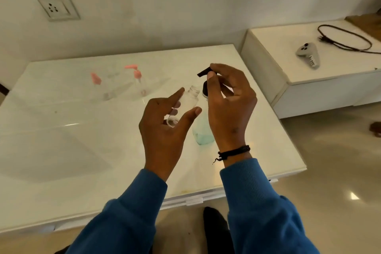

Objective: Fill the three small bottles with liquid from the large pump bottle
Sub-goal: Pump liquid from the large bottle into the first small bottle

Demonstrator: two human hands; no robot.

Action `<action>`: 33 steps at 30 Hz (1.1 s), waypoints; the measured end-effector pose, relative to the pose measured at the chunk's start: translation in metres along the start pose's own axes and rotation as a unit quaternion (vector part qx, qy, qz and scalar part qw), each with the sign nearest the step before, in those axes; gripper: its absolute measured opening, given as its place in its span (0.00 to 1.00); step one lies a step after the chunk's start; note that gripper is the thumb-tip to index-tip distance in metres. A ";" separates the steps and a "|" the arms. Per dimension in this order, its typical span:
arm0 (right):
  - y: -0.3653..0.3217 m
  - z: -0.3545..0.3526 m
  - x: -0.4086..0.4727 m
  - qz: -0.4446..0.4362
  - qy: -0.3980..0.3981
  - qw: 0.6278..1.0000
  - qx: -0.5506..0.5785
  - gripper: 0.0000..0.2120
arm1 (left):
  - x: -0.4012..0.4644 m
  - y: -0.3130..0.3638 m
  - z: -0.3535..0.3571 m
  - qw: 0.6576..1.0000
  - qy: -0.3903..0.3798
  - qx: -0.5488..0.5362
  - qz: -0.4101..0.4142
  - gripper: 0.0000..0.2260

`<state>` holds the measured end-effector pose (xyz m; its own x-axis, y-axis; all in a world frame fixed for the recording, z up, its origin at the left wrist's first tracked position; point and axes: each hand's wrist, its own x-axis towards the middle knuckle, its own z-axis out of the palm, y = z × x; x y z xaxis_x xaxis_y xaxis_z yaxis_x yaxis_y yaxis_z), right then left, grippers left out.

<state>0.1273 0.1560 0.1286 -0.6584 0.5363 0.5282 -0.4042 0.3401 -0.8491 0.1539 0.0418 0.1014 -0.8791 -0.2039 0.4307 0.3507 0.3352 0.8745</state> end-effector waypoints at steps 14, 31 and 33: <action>0.011 0.022 -0.008 -0.106 0.039 0.994 -0.012 0.06 | 0.024 -0.014 -0.003 0.998 0.013 -0.001 0.057 0.22; 0.007 0.022 -0.001 -0.104 0.050 0.993 -0.010 0.03 | 0.027 -0.009 -0.008 0.999 0.034 -0.016 0.025 0.21; 0.006 0.022 -0.002 -0.105 0.048 0.993 -0.007 0.02 | 0.028 -0.008 -0.009 0.999 0.028 -0.012 0.021 0.22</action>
<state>0.1117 0.1401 0.1222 -0.4969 0.5234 0.6922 -0.5162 0.4629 -0.7206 0.1292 0.0250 0.1087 -0.8440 -0.2411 0.4791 0.3955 0.3235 0.8596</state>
